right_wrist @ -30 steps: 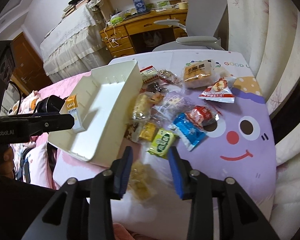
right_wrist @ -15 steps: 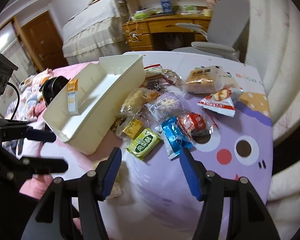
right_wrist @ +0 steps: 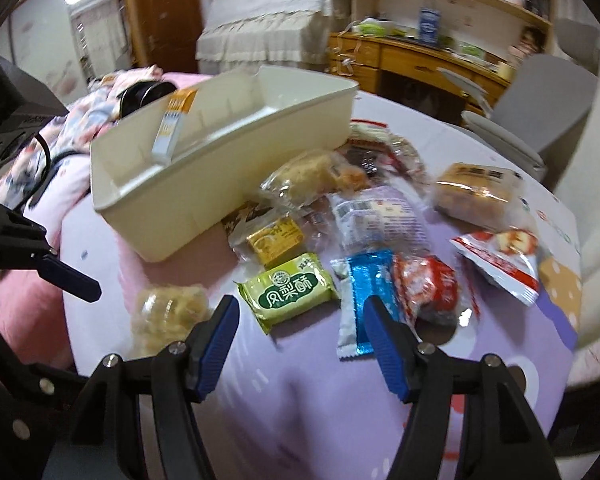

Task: Organize snacks
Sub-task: 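Move the right gripper to the green pineapple-cake packet while the left gripper approaches the crumb bag, then grasp the clear crumb bag with the left gripper while the right gripper grasps the green packet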

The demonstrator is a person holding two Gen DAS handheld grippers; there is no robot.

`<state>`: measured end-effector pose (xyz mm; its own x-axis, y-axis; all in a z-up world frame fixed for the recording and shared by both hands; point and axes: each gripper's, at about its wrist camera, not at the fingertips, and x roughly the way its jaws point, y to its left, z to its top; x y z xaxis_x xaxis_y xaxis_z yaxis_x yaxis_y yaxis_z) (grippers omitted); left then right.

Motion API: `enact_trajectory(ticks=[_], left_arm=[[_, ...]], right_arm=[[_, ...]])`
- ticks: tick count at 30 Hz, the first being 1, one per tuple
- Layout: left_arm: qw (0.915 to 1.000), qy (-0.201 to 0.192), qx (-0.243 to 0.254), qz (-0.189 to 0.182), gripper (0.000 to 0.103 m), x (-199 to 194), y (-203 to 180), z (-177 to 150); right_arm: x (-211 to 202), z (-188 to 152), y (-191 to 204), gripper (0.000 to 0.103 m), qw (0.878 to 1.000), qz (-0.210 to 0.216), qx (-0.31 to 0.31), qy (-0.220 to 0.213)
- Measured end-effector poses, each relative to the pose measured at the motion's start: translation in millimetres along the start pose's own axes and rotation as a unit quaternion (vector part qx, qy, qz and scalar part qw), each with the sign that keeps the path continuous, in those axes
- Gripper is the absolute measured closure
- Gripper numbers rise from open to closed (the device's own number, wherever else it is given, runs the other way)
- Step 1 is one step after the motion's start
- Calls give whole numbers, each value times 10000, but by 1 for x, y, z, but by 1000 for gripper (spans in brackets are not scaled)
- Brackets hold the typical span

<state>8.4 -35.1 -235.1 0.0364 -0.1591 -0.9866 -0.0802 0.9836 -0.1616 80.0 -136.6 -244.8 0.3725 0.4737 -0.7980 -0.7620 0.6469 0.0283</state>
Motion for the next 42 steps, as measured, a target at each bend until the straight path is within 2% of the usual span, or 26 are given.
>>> enact_trajectory(ticks=[8,15,25,29,33,37,42], left_arm=[[9995,190,-210,104,19,28,-2,7],[9991,278,-332,11,19,39,2,15],[9981,407,-455,-76,41,49,2,26],[9979,405,-498,-77,45,50,7,30],[9982,381,-466,62,53,55,5,37],[9983,343,-434,189,64,53,9,39],[9985,343,-344,265,68,53,9,42]], right_arm=[[31,-1,2,38,9980,258,-523,257],[44,5,3,35,9952,427,-847,244],[57,9,5,35,9925,611,-1003,344],[60,9,7,41,9932,538,-975,332],[60,10,7,47,9947,442,-852,355],[59,10,5,49,9960,440,-676,389],[56,10,4,49,9970,413,-448,469]])
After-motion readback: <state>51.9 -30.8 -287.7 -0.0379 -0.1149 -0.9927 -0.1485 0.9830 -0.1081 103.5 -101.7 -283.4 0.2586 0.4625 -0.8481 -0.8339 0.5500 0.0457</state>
